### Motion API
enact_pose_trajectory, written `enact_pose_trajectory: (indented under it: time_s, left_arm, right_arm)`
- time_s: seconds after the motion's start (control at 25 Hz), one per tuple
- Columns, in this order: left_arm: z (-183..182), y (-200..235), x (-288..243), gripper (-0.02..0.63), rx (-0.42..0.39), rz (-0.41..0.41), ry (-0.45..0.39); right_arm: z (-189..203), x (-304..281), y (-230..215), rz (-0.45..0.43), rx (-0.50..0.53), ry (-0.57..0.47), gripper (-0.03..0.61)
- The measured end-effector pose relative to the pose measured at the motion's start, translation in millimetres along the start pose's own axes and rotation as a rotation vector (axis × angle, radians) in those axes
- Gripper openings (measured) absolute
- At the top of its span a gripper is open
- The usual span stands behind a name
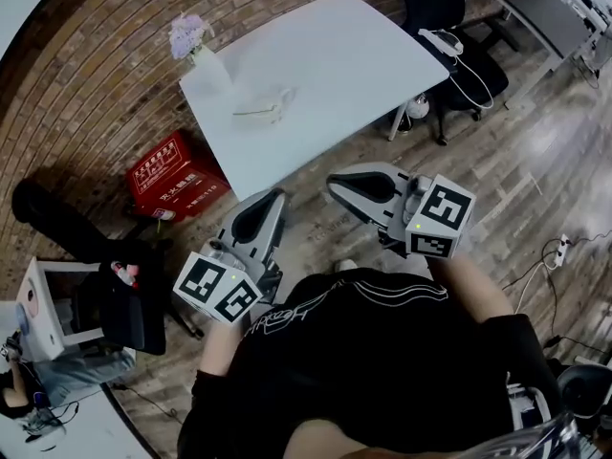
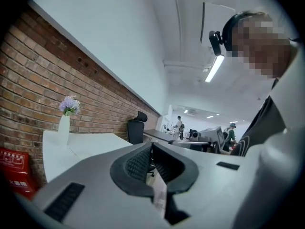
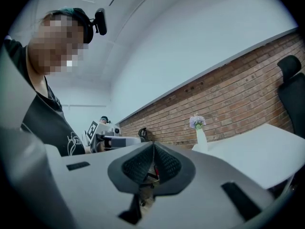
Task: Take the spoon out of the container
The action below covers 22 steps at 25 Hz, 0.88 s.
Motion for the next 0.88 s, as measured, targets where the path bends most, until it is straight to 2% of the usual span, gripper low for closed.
enact_pose_trajectory:
  time_s: [0.12,0.24,0.48,0.88]
  left_arm:
    - [0.8,24.6,-7.0,0.005,0.026,-0.062,0.017]
    - [2.8,53.6,-19.9,0.005,0.083,-0.087,0.031]
    - [5.1,118.8,-55.2,0.009,0.132,-0.139,0.075]
    - [24.6,244.7,-110.9,0.092,0.282,-0.252,0.189]
  right_arm:
    - [1.4,-6.4,-18.7,-0.005,-0.027,0.009,-0.003]
    - [0.5,-16.4,-41.7,-0.003,-0.043,0.023,-0.003]
    - [2.9,-37.8,-95.1,0.016,-0.097,0.045,-0.003]
    - [-0.6,-89.0,-188.2,0.027,-0.188,0.084,-0.003]
Point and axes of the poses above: the fingertips, and each gripper's own axes: x backward along the fingers, y to its left, z out of its underside, the point moved 5 cm from there along x, backward along the fingers, and after that the axes turned 11 degrees about y, right-handed, at the moved point
